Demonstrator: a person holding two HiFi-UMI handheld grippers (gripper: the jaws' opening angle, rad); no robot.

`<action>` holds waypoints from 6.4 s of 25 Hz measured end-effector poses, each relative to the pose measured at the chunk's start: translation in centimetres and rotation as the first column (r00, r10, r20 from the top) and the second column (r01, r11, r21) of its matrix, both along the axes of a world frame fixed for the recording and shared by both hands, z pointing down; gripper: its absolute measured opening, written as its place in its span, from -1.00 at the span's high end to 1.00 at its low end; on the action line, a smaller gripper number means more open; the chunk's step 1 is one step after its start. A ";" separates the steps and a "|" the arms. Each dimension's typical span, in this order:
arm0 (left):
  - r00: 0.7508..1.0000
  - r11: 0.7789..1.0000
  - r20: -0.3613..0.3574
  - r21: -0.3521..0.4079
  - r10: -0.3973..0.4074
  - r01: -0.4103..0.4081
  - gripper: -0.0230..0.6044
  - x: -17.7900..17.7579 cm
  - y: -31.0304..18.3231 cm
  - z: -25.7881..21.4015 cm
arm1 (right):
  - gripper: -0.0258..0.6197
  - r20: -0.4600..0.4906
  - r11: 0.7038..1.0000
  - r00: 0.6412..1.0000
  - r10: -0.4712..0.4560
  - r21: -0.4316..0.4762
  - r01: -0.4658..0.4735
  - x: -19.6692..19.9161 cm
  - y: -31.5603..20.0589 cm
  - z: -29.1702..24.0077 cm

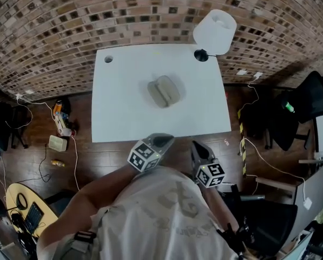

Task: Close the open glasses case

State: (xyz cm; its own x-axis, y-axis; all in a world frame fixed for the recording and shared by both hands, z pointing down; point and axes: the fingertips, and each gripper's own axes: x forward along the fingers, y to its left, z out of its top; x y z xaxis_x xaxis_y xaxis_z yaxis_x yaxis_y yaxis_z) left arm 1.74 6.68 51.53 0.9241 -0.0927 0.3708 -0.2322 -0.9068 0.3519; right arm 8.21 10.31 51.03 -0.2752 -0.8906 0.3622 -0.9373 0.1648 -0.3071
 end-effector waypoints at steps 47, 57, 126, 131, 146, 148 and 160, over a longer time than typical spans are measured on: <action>0.873 0.883 0.200 -0.065 -0.445 0.465 0.91 1.3 -14.1 4.1 | 0.90 0.082 0.868 0.869 -0.488 -0.064 0.493 3.3 -20.8 4.9; 0.881 0.893 0.202 -0.059 -0.427 0.446 0.91 0.6 -17.0 5.2 | 0.89 0.053 0.882 0.888 -0.457 -0.105 0.460 3.9 -23.2 5.7; 0.865 0.865 0.163 -0.093 -0.475 0.493 0.91 -8.4 -17.5 4.5 | 0.51 -0.600 0.751 0.493 -0.630 -0.309 0.583 -8.1 -25.5 8.5; 0.880 0.879 0.149 -0.093 -0.452 0.467 0.91 -8.5 -17.2 4.2 | 0.48 -0.579 0.755 0.517 -0.630 -0.301 0.582 -8.8 -24.7 8.5; 0.892 0.892 0.147 -0.090 -0.428 0.443 0.91 -8.7 -17.0 3.5 | 0.46 -0.413 0.685 0.556 -0.721 -0.309 0.659 -12.0 -21.7 9.3; 0.892 0.893 0.148 -0.088 -0.426 0.441 0.91 -8.5 -17.0 3.4 | 0.47 -0.399 0.676 0.555 -0.730 -0.305 0.671 -12.1 -21.7 9.4; 0.877 0.880 0.159 -0.078 -0.453 0.469 0.91 -7.8 -17.7 3.5 | 0.70 -0.356 0.600 0.493 -0.794 -0.329 0.729 -12.7 -20.8 10.7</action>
